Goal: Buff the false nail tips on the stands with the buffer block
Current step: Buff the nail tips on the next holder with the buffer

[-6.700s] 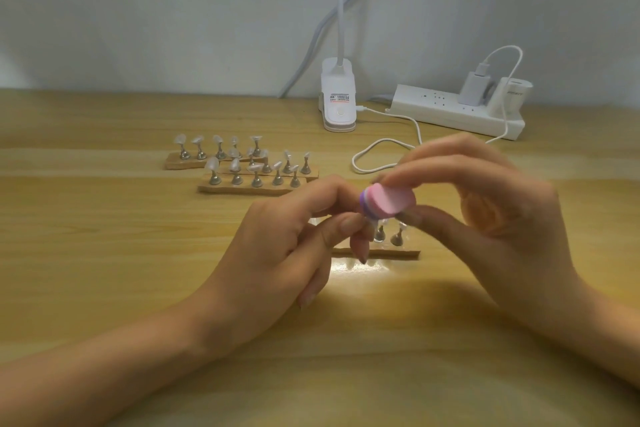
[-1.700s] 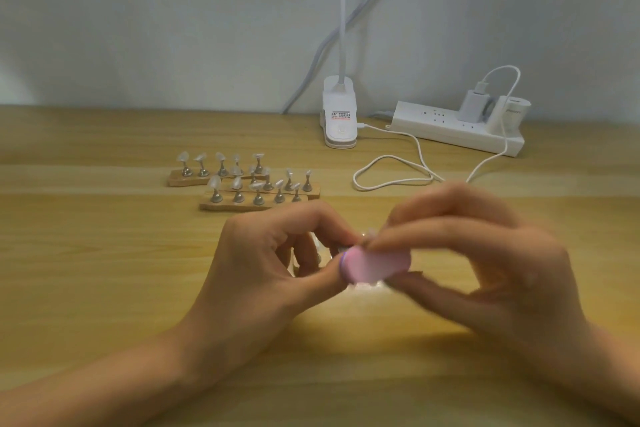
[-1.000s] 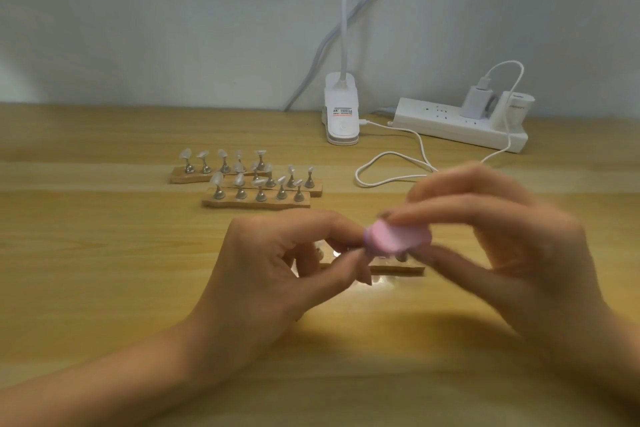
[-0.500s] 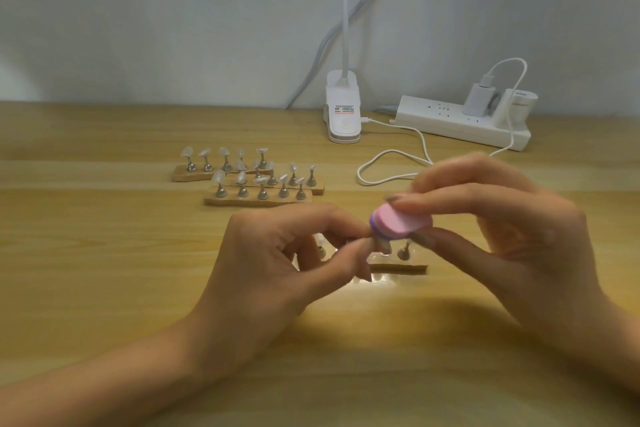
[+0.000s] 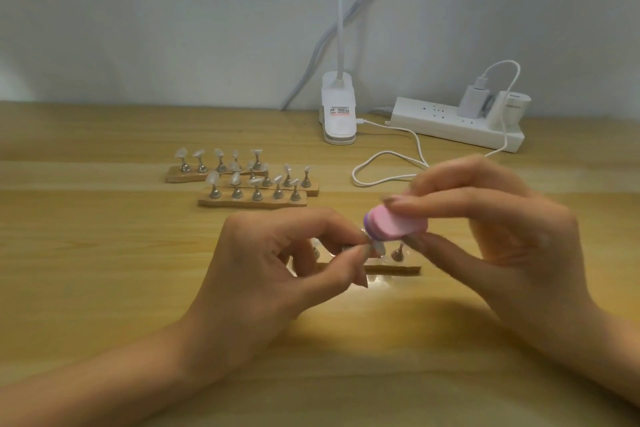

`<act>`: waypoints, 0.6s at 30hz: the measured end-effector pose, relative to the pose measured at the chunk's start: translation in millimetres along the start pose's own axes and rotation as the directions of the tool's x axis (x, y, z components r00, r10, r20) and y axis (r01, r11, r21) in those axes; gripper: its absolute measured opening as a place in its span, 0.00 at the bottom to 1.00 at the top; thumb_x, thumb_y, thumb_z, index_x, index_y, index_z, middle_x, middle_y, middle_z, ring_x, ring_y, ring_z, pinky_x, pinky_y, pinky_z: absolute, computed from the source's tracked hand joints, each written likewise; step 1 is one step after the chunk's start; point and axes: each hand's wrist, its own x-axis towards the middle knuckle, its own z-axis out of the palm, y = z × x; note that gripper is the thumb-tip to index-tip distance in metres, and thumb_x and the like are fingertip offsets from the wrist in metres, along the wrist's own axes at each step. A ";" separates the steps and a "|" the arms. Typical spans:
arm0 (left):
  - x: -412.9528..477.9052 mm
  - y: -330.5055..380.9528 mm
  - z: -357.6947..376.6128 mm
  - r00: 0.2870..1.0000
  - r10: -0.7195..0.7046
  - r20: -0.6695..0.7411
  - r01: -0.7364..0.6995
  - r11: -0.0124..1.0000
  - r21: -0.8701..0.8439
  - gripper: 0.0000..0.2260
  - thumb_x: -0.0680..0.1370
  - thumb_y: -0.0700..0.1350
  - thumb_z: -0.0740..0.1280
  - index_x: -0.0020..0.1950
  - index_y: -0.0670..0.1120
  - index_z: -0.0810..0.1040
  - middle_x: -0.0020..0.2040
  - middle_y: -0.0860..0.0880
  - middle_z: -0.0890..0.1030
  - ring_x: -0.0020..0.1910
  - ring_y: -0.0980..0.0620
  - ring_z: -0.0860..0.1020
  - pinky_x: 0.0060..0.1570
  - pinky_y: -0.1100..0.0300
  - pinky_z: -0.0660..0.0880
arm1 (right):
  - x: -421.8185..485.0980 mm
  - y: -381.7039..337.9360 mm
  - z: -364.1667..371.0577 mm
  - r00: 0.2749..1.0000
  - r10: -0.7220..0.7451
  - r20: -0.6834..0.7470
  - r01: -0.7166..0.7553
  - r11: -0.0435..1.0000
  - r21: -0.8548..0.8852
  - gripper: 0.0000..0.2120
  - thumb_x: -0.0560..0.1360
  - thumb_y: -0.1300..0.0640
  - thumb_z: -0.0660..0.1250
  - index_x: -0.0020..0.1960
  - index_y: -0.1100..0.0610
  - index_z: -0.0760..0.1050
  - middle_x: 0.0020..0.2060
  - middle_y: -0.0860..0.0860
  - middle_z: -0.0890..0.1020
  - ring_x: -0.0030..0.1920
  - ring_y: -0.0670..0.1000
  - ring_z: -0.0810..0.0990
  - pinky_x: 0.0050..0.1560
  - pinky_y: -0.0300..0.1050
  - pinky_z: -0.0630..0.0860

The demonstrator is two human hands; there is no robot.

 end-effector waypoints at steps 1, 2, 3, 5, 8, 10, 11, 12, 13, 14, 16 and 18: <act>0.3 0.4 0.0 1.000 0.000 0.000 0.000 1.000 0.022 0.05 0.73 0.45 0.71 0.40 0.55 0.82 0.35 0.59 0.82 0.26 0.63 0.71 0.30 0.77 0.64 | -1.0 -0.9 2.1 1.000 -0.011 0.016 0.011 1.000 0.017 0.10 0.74 0.60 0.73 0.55 0.55 0.81 0.49 0.51 0.81 0.51 0.52 0.83 0.48 0.46 0.78; 0.4 -0.2 0.2 1.000 0.000 0.000 0.000 0.999 0.035 0.03 0.72 0.46 0.71 0.41 0.54 0.83 0.36 0.59 0.82 0.27 0.63 0.71 0.30 0.77 0.64 | -1.8 -1.9 4.5 0.999 -0.029 0.040 0.029 0.999 0.021 0.09 0.75 0.59 0.73 0.55 0.55 0.82 0.49 0.50 0.80 0.49 0.52 0.83 0.47 0.45 0.77; 0.5 -0.6 0.5 1.000 -0.008 -0.001 0.008 1.000 0.029 0.02 0.72 0.47 0.72 0.43 0.54 0.83 0.36 0.59 0.82 0.27 0.63 0.71 0.30 0.77 0.64 | -2.2 -1.8 5.2 0.998 -0.040 0.054 0.039 0.999 0.015 0.09 0.75 0.59 0.73 0.55 0.54 0.82 0.49 0.50 0.80 0.49 0.53 0.83 0.46 0.45 0.77; 0.4 -0.9 0.2 1.000 -0.019 -0.002 0.019 1.000 -0.018 0.03 0.74 0.47 0.71 0.41 0.55 0.83 0.36 0.58 0.83 0.25 0.64 0.70 0.28 0.77 0.63 | -1.2 0.7 2.1 1.000 -0.014 0.019 0.013 1.000 0.012 0.10 0.74 0.59 0.73 0.55 0.55 0.81 0.49 0.51 0.81 0.50 0.53 0.82 0.48 0.49 0.78; -0.3 0.9 1.0 1.000 0.006 0.013 -0.006 1.000 0.016 0.04 0.74 0.45 0.70 0.40 0.52 0.83 0.35 0.56 0.83 0.23 0.63 0.70 0.28 0.76 0.62 | -0.6 2.1 1.6 1.000 0.012 -0.008 -0.012 0.999 0.043 0.10 0.74 0.59 0.73 0.55 0.55 0.81 0.50 0.51 0.81 0.52 0.55 0.82 0.51 0.51 0.78; -0.5 -0.3 1.2 1.000 -0.005 0.010 0.004 1.000 0.023 0.04 0.74 0.46 0.70 0.40 0.51 0.84 0.35 0.55 0.83 0.23 0.62 0.70 0.27 0.75 0.62 | -1.1 2.6 3.4 1.000 -0.019 0.023 0.018 0.999 0.046 0.10 0.74 0.58 0.73 0.55 0.54 0.81 0.49 0.49 0.81 0.51 0.55 0.83 0.51 0.50 0.78; -0.7 -0.7 0.9 1.000 -0.015 0.005 0.015 1.000 -0.001 0.04 0.75 0.46 0.70 0.41 0.51 0.84 0.35 0.55 0.83 0.23 0.62 0.70 0.27 0.75 0.62 | -1.1 4.0 2.5 1.000 -0.013 0.017 0.013 0.999 0.039 0.10 0.74 0.58 0.73 0.55 0.54 0.81 0.50 0.49 0.81 0.52 0.55 0.83 0.51 0.51 0.78; -0.5 -0.6 0.3 1.000 -0.021 -0.001 0.021 0.999 -0.027 0.04 0.75 0.46 0.70 0.41 0.52 0.84 0.35 0.55 0.83 0.22 0.62 0.70 0.26 0.75 0.63 | -0.7 5.6 0.8 1.000 0.007 -0.002 -0.007 0.999 0.037 0.10 0.74 0.59 0.73 0.56 0.55 0.81 0.50 0.50 0.81 0.52 0.55 0.82 0.51 0.52 0.78; -0.5 -0.2 0.0 1.000 -0.022 -0.001 0.022 0.999 -0.043 0.04 0.75 0.46 0.70 0.42 0.52 0.84 0.35 0.56 0.84 0.22 0.62 0.70 0.26 0.75 0.63 | -0.3 6.9 -0.3 0.999 0.032 -0.020 -0.031 0.999 0.043 0.11 0.74 0.59 0.73 0.56 0.55 0.80 0.51 0.51 0.81 0.53 0.55 0.82 0.52 0.53 0.78; -0.3 0.2 0.2 1.000 -0.020 0.002 0.020 0.999 -0.044 0.04 0.75 0.46 0.70 0.42 0.53 0.84 0.35 0.57 0.84 0.22 0.63 0.70 0.26 0.75 0.63 | -0.4 7.0 -0.1 0.999 0.042 -0.022 -0.040 0.998 0.055 0.11 0.74 0.59 0.73 0.56 0.55 0.80 0.51 0.51 0.81 0.53 0.56 0.82 0.52 0.54 0.78; 0.0 0.6 0.9 1.000 -0.015 0.005 0.015 1.000 -0.021 0.03 0.74 0.46 0.70 0.41 0.52 0.84 0.35 0.59 0.83 0.22 0.63 0.70 0.26 0.75 0.62 | -0.8 5.5 2.8 1.000 0.001 0.016 -0.002 0.998 0.061 0.10 0.75 0.58 0.73 0.56 0.54 0.81 0.50 0.51 0.81 0.52 0.57 0.82 0.51 0.53 0.78; 0.0 -0.9 0.5 1.000 -0.023 0.005 0.023 0.999 -0.023 0.03 0.74 0.46 0.71 0.41 0.51 0.83 0.35 0.59 0.83 0.23 0.63 0.70 0.26 0.75 0.62 | -0.5 6.1 2.6 0.999 -0.018 0.036 0.016 0.999 0.049 0.10 0.75 0.58 0.73 0.56 0.55 0.81 0.50 0.51 0.81 0.52 0.56 0.82 0.50 0.53 0.78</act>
